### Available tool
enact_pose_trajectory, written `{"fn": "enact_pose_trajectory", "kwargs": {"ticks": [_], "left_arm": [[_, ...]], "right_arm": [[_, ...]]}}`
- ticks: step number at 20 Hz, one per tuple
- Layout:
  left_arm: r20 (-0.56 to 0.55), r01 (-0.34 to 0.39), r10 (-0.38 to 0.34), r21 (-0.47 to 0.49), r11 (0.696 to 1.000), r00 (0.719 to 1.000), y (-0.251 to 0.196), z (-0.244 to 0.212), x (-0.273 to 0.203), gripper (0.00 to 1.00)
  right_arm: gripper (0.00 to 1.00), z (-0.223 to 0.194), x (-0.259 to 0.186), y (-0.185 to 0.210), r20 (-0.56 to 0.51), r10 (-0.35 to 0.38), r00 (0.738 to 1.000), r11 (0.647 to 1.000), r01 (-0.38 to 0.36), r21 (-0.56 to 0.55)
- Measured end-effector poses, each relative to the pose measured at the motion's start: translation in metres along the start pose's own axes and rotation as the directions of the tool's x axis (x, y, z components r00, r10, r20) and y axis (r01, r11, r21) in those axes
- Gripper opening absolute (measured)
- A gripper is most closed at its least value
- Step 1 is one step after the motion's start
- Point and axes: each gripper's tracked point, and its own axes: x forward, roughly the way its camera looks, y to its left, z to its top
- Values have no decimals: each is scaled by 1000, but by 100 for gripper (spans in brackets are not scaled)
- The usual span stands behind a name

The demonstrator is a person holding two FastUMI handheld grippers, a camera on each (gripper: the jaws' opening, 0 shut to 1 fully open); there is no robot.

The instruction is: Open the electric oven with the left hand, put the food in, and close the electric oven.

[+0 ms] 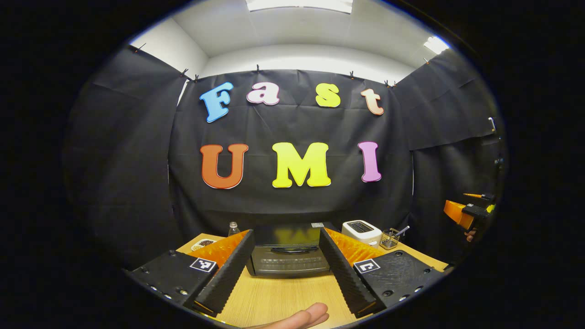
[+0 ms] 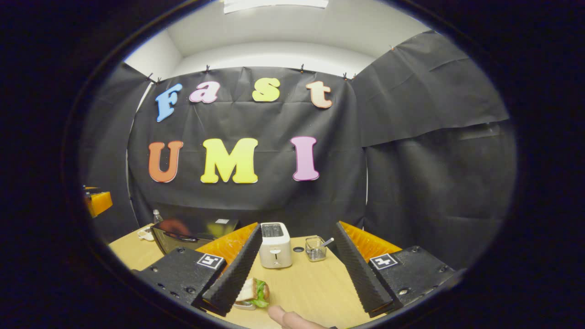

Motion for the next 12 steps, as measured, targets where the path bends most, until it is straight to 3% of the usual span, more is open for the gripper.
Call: {"fn": "enact_pose_trajectory", "kwargs": {"ticks": [8,12], "left_arm": [[-35,-27,27,8,1000,999,1,-15,32,93],[-92,12,-12,3,1000,996,-10,-32,69,94]], "right_arm": [[100,15,6,-3,32,21,999,999,-23,35],[100,6,13,-6,16,29,999,998,-29,54]]}}
